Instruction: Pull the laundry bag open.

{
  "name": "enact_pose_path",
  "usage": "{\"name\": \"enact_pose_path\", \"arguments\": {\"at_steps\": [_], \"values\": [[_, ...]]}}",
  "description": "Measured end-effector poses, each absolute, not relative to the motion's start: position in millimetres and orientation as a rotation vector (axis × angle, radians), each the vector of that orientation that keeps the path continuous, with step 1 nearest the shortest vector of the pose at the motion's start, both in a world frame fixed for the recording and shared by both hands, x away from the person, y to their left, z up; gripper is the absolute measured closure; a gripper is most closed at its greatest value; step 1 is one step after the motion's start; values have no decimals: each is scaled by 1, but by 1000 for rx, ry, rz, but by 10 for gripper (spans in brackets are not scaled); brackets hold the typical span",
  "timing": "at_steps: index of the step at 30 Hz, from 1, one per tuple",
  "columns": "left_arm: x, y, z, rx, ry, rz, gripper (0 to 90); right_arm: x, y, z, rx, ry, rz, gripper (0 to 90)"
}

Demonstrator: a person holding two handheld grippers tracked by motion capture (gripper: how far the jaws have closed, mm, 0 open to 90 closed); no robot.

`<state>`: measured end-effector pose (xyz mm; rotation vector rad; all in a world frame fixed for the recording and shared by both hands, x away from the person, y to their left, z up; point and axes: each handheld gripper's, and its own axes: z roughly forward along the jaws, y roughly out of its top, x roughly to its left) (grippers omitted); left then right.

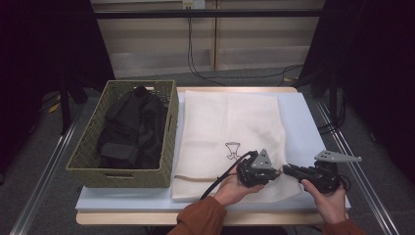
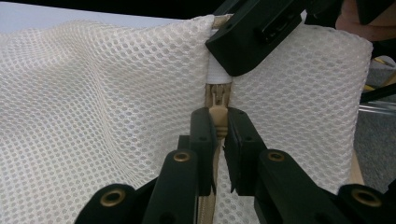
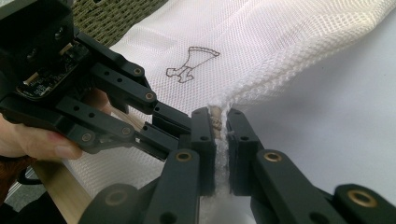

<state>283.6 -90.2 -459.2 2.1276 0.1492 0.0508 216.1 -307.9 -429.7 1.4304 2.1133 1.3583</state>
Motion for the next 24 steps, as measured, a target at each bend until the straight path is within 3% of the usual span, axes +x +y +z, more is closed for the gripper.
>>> {"name": "enact_pose_path", "arguments": {"at_steps": [24], "values": [[290, -70, -461, 2192, 164, 56, 821, 214, -317, -426, 1432, 2046, 1368, 846]]}}
